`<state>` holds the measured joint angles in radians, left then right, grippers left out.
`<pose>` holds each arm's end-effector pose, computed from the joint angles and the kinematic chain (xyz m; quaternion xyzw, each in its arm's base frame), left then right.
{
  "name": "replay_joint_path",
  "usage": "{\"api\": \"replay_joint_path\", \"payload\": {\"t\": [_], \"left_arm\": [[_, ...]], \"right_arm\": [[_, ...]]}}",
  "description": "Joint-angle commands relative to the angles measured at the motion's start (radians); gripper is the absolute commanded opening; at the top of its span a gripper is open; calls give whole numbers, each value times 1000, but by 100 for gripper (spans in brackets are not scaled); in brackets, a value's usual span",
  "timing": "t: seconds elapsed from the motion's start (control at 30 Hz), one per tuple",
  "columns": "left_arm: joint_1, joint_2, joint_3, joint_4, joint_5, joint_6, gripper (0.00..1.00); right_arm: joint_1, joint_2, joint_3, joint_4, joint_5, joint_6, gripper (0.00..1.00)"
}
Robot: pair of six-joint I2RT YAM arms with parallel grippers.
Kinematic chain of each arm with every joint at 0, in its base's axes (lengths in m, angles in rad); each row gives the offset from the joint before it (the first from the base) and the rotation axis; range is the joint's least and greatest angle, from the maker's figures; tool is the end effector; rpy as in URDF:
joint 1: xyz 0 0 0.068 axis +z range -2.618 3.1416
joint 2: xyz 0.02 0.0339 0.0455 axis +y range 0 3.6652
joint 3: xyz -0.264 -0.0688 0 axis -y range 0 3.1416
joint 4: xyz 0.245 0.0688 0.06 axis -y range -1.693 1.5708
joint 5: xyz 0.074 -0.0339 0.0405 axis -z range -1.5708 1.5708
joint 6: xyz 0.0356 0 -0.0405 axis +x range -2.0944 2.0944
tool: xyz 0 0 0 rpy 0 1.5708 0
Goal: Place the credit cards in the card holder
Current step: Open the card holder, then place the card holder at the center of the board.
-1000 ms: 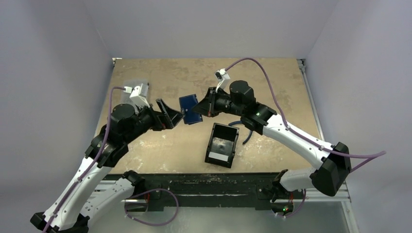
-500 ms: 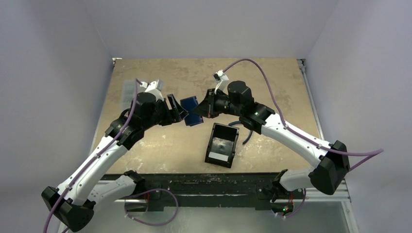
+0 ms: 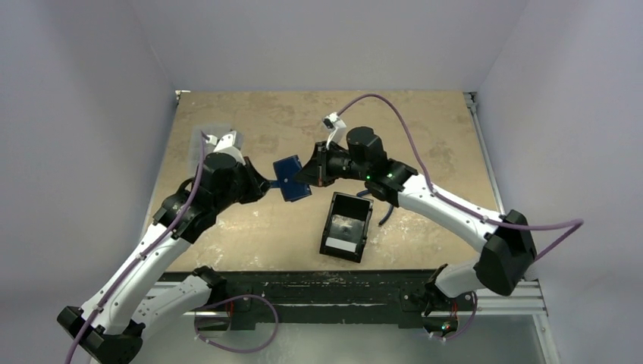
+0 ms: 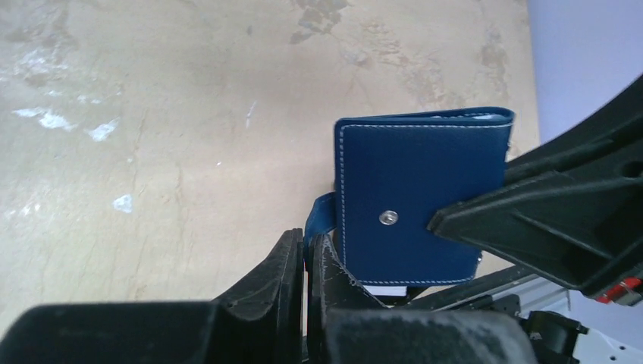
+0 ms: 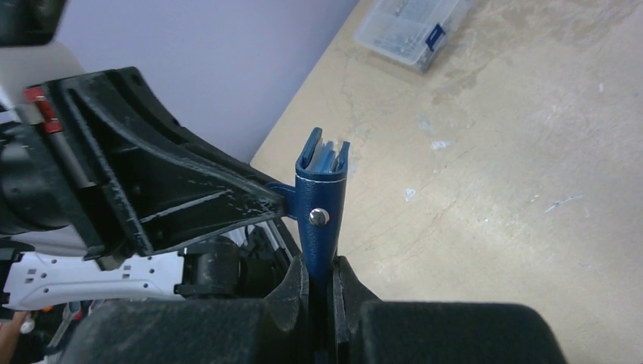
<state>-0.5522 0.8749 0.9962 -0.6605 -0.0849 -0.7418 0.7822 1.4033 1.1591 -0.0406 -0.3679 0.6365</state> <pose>0.1554 -0.0922 0.3491 -0.1031 0.8632 -0.2676 0.4154 0.2259 0.2425 0.3427 -0.1667 0.7767 0.4950 0.3519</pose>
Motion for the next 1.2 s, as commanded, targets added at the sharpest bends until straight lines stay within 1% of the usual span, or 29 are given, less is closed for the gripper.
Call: {"api": "replay_joint_path", "payload": {"t": [0.0,0.07,0.17,0.37,0.43,0.47,0.6,0.67,0.73,0.87,0.93,1.0,1.07,1.13,1.17], "left_arm": [[0,-21,-42,-93,-83,17,0],[0,-45,-81,-88,-93,-4,0],[0,-85,-141,-68,-104,-32,0],[0,-90,-243,-30,-99,-54,0],[0,-91,-271,-13,-98,-54,0],[1,-92,-282,-10,-96,-60,0],[0,-106,-290,20,-53,-62,0],[0,-109,-281,23,-37,-51,0],[0,-105,-267,15,-23,-38,0],[0,-106,-244,-3,-21,-27,0],[0,-105,-250,-6,-26,-25,0],[0,-103,-260,0,-29,-32,0],[0,-106,-264,17,-23,-40,0],[0,-110,-266,30,-31,-51,0],[0,-112,-268,25,-54,-64,0]], "right_arm": [[4,109,45,54,-60,-27,13],[9,203,83,23,-80,-47,19],[32,339,169,-42,-73,-82,23],[84,573,285,-108,-7,-102,31],[94,612,319,-169,38,-122,37],[97,619,326,-191,61,-133,42],[101,603,327,-287,168,-202,65],[101,585,327,-324,207,-248,71],[101,541,300,-315,215,-299,74],[103,411,168,-159,124,-369,83],[103,395,145,-129,80,-348,84],[104,422,155,-121,51,-279,81],[104,451,149,-81,-15,-194,72],[107,463,125,-26,-44,-106,58],[109,466,111,3,-45,-78,53]]}}
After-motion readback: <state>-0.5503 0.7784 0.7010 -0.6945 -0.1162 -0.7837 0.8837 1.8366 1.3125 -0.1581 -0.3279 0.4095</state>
